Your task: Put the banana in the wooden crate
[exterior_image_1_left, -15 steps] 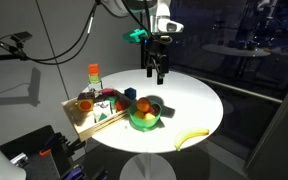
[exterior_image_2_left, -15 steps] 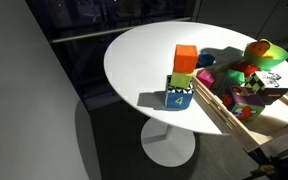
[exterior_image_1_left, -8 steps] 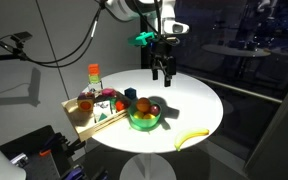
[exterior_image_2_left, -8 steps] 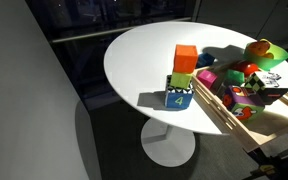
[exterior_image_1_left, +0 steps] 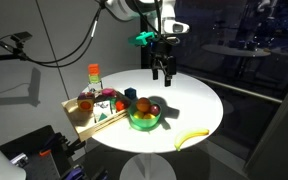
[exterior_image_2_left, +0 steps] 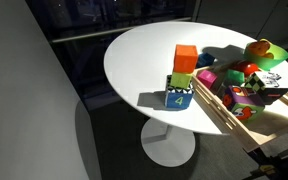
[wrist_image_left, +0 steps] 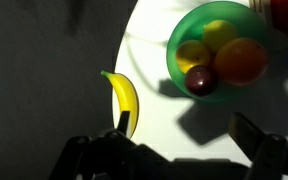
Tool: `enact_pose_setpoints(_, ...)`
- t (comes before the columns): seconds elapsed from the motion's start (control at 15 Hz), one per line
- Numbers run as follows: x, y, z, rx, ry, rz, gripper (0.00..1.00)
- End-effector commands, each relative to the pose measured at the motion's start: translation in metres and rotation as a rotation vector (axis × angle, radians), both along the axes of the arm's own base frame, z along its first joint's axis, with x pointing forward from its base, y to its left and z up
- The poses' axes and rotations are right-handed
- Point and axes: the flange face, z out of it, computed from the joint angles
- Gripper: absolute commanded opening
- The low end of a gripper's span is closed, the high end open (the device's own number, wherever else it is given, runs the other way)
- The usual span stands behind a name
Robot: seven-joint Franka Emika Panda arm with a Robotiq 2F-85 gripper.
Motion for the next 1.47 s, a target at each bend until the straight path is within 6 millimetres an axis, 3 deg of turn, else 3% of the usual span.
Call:
enact_pose_setpoints(0.0,0.002,-0.004,0.0,0.013,0.005,-0.005,1.0)
enact_pose_setpoints(0.6,0.007,-0.033,-0.019,0.045,-0.012,-0.035,1.0)
enact_pose_setpoints(1.4,0.04,-0.101,-0.085,0.081,0.0,-0.098,1.0)
